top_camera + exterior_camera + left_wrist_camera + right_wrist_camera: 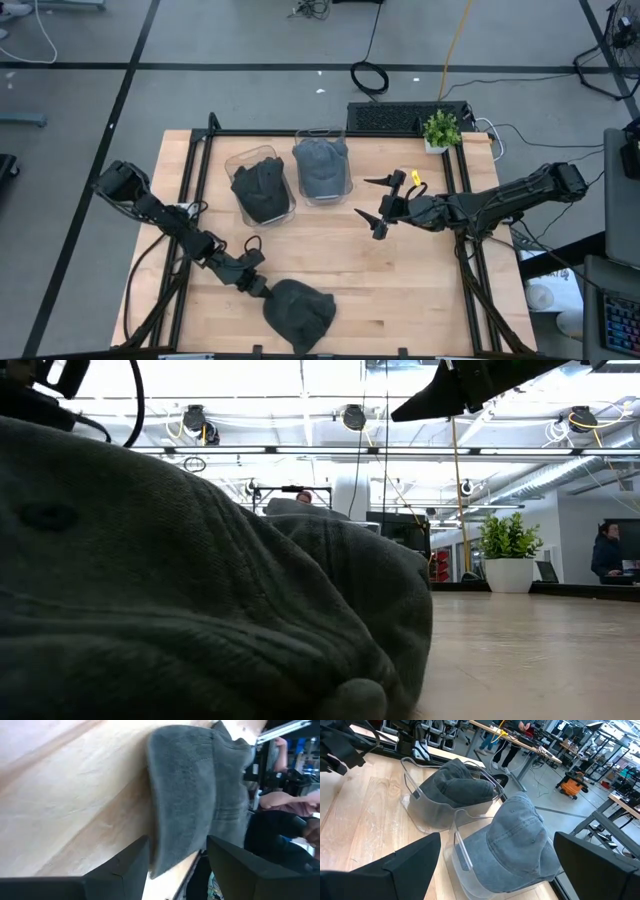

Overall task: Pick & Place hat
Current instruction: Put the black cap into the left transparent bin

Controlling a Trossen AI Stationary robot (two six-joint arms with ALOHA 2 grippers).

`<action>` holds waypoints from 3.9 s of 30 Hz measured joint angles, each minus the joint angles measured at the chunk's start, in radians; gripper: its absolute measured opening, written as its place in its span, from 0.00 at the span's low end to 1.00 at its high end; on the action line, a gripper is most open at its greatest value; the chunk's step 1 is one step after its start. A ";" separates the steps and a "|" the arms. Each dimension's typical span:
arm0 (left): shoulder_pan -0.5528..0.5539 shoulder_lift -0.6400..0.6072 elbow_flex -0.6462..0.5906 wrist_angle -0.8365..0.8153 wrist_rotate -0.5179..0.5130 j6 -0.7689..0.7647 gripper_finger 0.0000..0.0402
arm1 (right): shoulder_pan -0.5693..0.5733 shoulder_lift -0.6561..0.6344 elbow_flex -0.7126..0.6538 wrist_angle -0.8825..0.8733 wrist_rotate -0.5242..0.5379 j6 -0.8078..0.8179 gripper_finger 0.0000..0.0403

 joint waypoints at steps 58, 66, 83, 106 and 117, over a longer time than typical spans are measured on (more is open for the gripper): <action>0.076 0.053 0.230 0.219 -0.031 0.513 0.02 | 0.000 0.000 -0.001 -0.007 -0.001 -0.004 0.94; 0.098 -0.145 0.400 -0.195 -0.286 0.893 0.02 | -0.003 0.000 -0.001 -0.038 0.171 0.034 0.94; 0.165 -0.343 0.433 -0.514 -0.416 1.115 0.02 | -0.185 -0.028 -0.249 0.460 -0.748 0.511 0.94; 0.269 -0.346 0.433 -0.512 -0.318 1.161 0.02 | -0.232 0.411 -0.078 1.063 -1.227 0.740 0.94; 0.272 -0.345 0.433 -0.521 -0.294 1.142 0.02 | -0.161 0.346 -0.063 0.904 -1.164 0.544 0.62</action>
